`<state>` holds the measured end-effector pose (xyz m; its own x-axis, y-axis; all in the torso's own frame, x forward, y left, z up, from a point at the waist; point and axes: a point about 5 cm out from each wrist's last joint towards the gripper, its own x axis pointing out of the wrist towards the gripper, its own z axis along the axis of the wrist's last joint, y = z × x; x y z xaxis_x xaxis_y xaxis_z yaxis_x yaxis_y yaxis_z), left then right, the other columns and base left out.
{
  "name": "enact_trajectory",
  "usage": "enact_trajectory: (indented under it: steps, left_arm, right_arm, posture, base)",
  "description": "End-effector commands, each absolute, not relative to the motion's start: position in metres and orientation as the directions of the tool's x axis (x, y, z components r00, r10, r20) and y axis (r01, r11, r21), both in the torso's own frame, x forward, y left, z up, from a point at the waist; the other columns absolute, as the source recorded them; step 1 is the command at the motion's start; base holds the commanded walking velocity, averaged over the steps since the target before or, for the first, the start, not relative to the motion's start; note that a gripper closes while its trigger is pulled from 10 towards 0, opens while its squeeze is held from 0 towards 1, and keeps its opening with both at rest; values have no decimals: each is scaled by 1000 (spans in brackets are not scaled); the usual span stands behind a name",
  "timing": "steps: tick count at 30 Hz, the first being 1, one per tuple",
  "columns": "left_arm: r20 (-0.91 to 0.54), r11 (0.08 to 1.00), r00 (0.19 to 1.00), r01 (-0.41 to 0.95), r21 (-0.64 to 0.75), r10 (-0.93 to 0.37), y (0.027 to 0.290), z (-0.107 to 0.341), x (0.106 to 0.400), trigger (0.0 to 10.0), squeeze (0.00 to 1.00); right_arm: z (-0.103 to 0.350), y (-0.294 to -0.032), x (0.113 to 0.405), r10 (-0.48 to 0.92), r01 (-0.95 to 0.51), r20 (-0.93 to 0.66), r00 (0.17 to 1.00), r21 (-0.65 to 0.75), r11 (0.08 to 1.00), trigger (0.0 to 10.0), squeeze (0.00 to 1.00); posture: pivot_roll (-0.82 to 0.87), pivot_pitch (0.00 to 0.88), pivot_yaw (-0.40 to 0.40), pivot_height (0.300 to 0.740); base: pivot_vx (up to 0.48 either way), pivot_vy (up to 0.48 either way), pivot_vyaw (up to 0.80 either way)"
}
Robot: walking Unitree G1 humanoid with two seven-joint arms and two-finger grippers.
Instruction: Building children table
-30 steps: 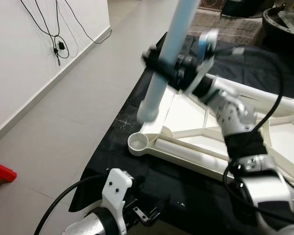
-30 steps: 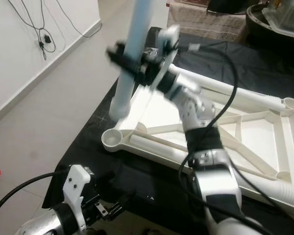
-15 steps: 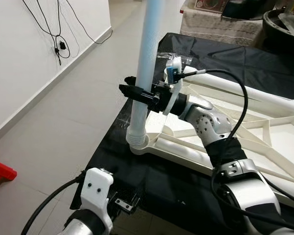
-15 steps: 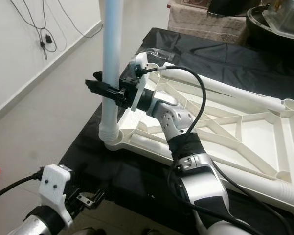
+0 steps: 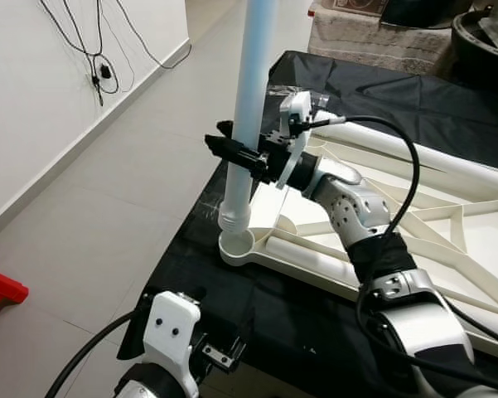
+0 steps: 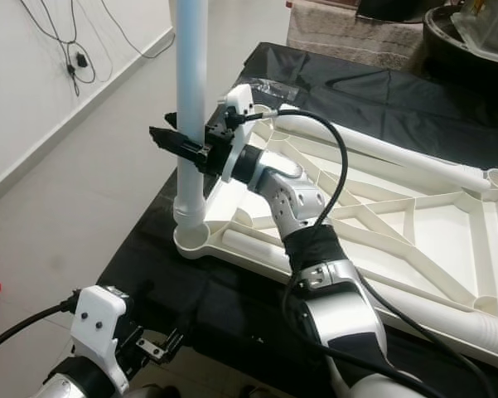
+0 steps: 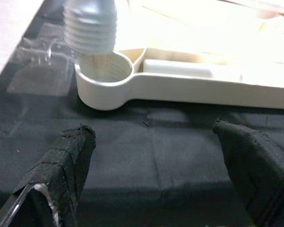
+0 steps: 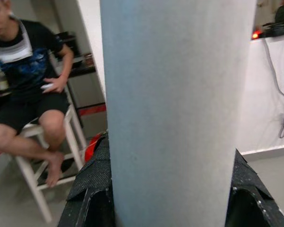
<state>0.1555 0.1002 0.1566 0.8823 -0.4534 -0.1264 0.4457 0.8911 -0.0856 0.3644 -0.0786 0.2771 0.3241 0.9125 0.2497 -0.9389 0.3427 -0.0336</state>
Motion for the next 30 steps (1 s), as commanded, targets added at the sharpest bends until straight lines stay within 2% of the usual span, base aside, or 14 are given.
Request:
enact_trajectory:
  steps: [1, 2, 6, 23, 27, 30]
  left_arm:
    - [-139, 893, 882, 443, -81, -451, 100, 155, 153, 10000, 0]
    - [-140, 892, 881, 445, -81, -453, 100, 155, 153, 10000, 0]
    - [-140, 890, 879, 449, -82, -456, 99, 155, 152, 10000, 0]
    - [-145, 885, 873, 457, -85, -465, 97, 154, 151, 10000, 0]
    - [-145, 884, 872, 459, -84, -467, 97, 154, 150, 10000, 0]
    - [-144, 884, 872, 460, -84, -467, 97, 154, 150, 10000, 0]
  right_arm:
    - [269, -82, 362, 930, -951, 212, 301, -7, 309, 0, 0]
    - [268, -85, 359, 944, -965, 203, 261, 16, 263, 0, 0]
    - [269, -88, 355, 951, -974, 213, 224, 42, 221, 0, 0]
    - [262, -75, 345, 951, -981, 245, 189, 80, 174, 0, 0]
    - [259, -73, 345, 951, -979, 234, 200, 79, 187, 0, 0]
    - [253, -74, 352, 938, -958, 199, 285, 38, 283, 0, 0]
  posture:
    - [145, 238, -65, 740]
    - [143, 236, -63, 740]
    - [144, 231, -62, 740]
    - [143, 216, -57, 740]
    - [143, 214, -58, 740]
    - [141, 212, -60, 740]
  base:
    - [0, 0, 0]
    - [0, 0, 0]
    - [0, 0, 0]
    - [0, 0, 0]
    - [0, 0, 0]
    - [0, 0, 0]
